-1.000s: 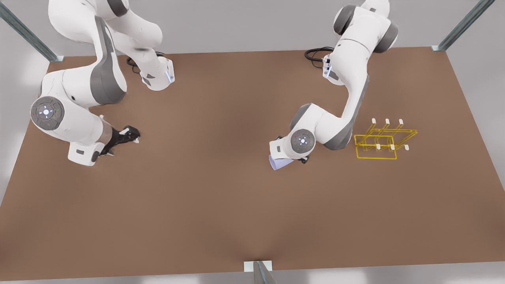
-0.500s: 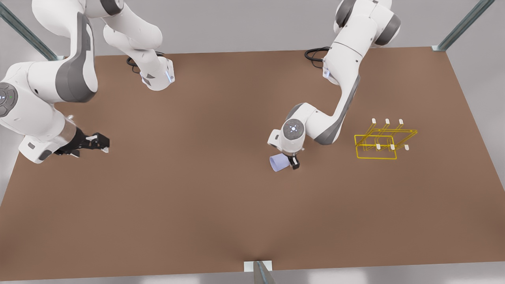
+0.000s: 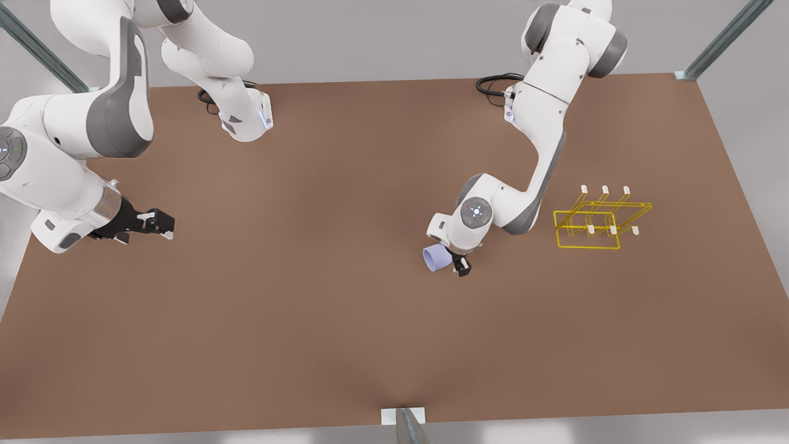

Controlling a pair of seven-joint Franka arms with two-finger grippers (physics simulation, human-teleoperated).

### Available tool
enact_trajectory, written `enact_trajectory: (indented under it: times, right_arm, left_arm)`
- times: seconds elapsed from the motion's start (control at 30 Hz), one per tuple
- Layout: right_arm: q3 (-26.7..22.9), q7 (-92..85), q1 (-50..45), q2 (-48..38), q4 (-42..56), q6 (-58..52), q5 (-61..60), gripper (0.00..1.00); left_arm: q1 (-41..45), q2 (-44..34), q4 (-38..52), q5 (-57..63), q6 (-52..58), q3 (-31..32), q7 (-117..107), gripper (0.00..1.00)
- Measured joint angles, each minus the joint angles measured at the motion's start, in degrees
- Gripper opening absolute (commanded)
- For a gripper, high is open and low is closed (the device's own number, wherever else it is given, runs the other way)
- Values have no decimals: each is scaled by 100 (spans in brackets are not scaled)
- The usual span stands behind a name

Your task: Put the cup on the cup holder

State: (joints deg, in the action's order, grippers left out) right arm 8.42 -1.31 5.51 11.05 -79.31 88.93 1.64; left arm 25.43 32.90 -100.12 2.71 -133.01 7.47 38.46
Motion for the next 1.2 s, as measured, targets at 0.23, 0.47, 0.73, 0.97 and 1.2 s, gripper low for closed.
enact_trajectory:
  times: [0.23, 0.47, 0.73, 0.97, 1.2]
  right_arm:
    - [-9, 112, 8, 0, 115, -10, -36, 100]
    - [-29, 185, 108, 0, 123, -13, -15, 100]
    - [-45, 247, 279, 5, 112, -205, 338, 100]
    - [73, 286, -100, 74, 120, -606, 623, 100]
    - [3, 317, -178, 189, 395, -759, 877, 100]
  left_arm:
    - [-2, 162, -11, -11, -93, 0, -20, 100]
    - [9, 312, -10, -87, -172, 0, -58, 100]
    - [32, 419, -11, -197, -204, 9, -151, 100]
    - [24, 607, 7, -352, -319, 14, -208, 100]
    - [24, 702, 7, -483, -382, 15, -256, 100]
